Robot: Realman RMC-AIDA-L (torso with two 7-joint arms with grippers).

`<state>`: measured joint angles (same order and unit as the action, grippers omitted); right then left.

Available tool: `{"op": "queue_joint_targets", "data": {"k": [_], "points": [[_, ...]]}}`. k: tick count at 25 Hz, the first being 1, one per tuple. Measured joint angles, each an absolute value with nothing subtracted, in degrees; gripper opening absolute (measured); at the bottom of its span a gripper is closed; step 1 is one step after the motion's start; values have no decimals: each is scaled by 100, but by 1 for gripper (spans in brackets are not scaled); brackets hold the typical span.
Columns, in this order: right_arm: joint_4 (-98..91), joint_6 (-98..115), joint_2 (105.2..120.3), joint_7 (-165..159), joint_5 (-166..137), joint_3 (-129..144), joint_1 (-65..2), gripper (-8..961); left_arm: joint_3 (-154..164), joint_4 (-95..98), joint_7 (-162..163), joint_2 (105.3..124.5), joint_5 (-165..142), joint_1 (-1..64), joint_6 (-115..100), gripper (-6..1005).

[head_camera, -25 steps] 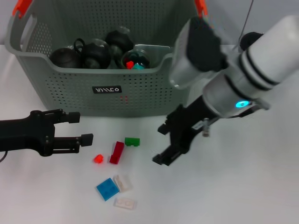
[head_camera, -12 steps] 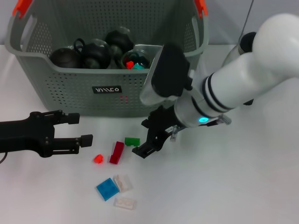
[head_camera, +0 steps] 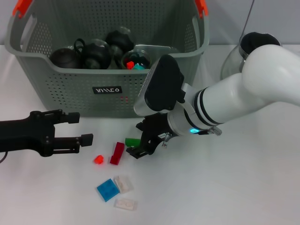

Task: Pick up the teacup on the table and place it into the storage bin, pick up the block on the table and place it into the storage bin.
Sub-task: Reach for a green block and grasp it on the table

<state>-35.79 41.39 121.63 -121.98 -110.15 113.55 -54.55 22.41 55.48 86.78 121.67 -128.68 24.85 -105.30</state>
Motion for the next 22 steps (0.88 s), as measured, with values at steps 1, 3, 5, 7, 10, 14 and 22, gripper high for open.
{"op": "queue_joint_targets", "data": {"k": [1, 3, 5, 7, 10, 14, 22], "points": [[-3577, 4113, 12163, -12189, -10969, 11373, -5443, 856, 2240, 5547, 8675, 12167, -12867, 2489, -10528, 842], [-3571, 4075, 12164, -12186, -10916, 11380, -5428, 839, 2236, 5546, 8659, 12166, -12868, 2496, -10524, 842], [-3540, 4017, 12166, -12185, -10875, 11398, -5418, 821, 2234, 5545, 8639, 12164, -12867, 2496, -10515, 842], [-3506, 3981, 12170, -12182, -10851, 11435, -5417, 764, 2234, 5519, 8624, 12161, -12867, 2497, -10493, 842], [-3487, 3938, 12172, -12177, -10777, 11521, -5417, 620, 2222, 5467, 8604, 12150, -12869, 2502, -10475, 842], [-3484, 3856, 12173, -12175, -10665, 11668, -5418, 403, 2202, 5457, 8548, 12146, -12866, 2491, -10475, 842], [-3413, 3785, 12173, -12172, -10652, 11711, -5427, 407, 2197, 5458, 8537, 12146, -12860, 2471, -10475, 842]]}}
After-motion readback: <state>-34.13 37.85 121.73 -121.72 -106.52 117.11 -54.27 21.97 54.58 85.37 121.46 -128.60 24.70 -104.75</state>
